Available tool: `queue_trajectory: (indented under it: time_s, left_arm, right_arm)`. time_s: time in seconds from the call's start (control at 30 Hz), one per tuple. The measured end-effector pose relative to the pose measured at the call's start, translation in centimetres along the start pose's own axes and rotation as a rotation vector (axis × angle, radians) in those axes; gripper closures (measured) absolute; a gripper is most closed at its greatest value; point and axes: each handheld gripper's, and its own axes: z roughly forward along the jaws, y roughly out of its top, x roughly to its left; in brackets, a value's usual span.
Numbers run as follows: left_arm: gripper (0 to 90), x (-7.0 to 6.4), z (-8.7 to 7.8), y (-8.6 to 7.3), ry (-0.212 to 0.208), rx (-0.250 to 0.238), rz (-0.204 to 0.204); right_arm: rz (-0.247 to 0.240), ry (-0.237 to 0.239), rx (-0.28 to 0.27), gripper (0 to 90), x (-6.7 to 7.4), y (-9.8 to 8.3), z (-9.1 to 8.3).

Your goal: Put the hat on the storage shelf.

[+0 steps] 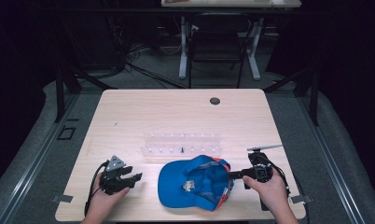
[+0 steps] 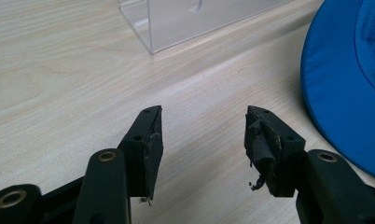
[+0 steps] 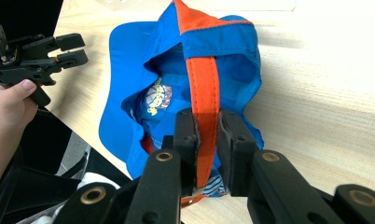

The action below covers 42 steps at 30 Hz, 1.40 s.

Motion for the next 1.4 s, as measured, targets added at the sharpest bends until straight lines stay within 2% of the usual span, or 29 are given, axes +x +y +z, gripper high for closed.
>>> queue_trajectory:
  time_s: [0.13, 0.3, 0.53, 1.1, 1.23, 1.3, 1.33, 1.4]
  left_arm:
    - [47.1, 0.0, 0.0, 0.0, 0.000, -0.002, 0.000]
    - [47.2, 0.0, 0.0, 0.0, 0.000, -0.002, 0.005]
    - [47.2, 0.0, 0.0, 0.0, 0.001, 0.000, 0.008]
    - [47.2, -0.1, 0.1, 0.0, -0.002, 0.000, 0.007]
    - [47.1, -0.1, 0.1, 0.1, 0.000, 0.004, 0.012]
    - [47.0, -0.2, 0.1, 0.0, 0.005, -0.003, 0.008]
    - [46.8, -0.2, 0.1, 0.0, -0.004, 0.001, 0.008]
    - [46.7, -0.2, 0.1, 0.0, -0.003, 0.000, 0.006]
  right_arm:
    - [-0.012, 0.006, 0.031, 78.6, 0.1, 0.3, -0.1]
    - [-0.014, 0.011, 0.037, 78.7, 0.1, 0.6, -0.4]
    - [-0.013, -0.012, 0.059, 78.8, 0.3, 1.1, -0.9]
    - [0.002, 0.008, 0.068, 78.8, 1.0, 2.2, -2.5]
    - [0.024, 0.058, 0.076, 78.8, 1.0, 2.5, -2.9]
    - [0.028, 0.067, 0.078, 78.8, 1.0, 2.5, -2.9]
    - [0.035, 0.087, 0.079, 78.8, 1.1, 2.6, -3.0]
    - [0.037, 0.094, 0.083, 78.8, 1.2, 2.6, -3.0]
